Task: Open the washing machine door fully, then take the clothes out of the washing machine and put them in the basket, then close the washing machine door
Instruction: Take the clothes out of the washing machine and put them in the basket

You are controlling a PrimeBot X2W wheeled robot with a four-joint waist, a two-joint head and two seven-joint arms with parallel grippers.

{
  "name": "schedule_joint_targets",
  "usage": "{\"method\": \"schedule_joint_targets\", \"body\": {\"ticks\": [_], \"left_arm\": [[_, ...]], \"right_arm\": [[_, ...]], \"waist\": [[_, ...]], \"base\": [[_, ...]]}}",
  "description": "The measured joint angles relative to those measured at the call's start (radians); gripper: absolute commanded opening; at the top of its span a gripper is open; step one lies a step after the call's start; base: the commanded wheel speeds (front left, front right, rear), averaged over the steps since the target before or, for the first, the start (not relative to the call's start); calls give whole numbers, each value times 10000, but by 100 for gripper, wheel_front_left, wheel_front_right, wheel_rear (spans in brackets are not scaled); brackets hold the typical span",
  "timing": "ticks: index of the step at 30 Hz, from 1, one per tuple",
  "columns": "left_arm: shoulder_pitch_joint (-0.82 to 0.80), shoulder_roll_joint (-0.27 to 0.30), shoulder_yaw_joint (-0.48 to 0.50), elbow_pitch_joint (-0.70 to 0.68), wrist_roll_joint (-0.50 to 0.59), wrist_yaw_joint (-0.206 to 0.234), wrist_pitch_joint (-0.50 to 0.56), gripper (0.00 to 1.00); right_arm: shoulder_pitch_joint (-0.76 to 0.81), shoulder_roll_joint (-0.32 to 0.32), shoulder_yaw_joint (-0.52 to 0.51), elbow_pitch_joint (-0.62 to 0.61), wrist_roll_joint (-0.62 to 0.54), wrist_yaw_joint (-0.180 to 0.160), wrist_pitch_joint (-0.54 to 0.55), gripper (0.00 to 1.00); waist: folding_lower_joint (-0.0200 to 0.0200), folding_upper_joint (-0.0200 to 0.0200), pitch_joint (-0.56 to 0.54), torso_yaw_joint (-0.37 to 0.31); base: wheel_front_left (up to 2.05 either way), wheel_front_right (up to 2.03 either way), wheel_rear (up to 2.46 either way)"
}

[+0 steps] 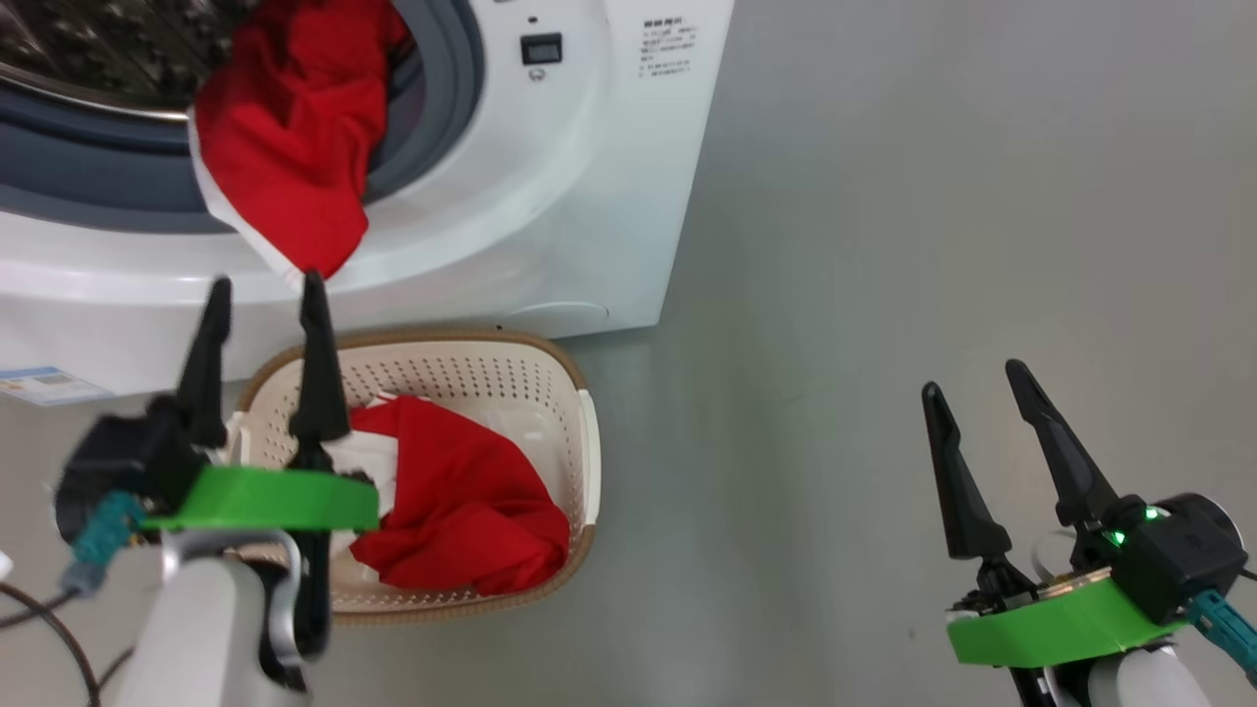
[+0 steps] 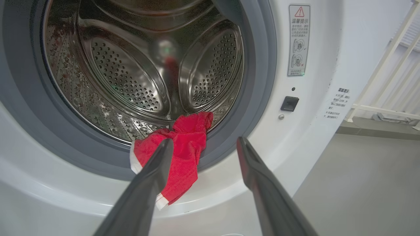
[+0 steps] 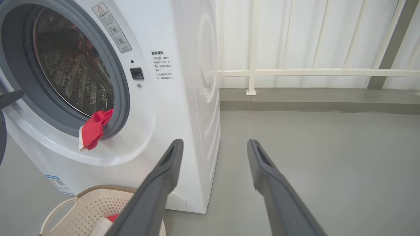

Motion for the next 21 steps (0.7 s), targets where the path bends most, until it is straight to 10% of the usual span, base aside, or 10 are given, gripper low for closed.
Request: {"method": "schedule_joint_targets", "body": {"ticks": [21], "left_arm": [[-3684,941,773,2079,-798,-194,888,100]], "right_arm": [[-835,-10,226,25,102,0,0,100]], "waist": [[0,0,1676,-519]], "base": [[0,0,0]]}}
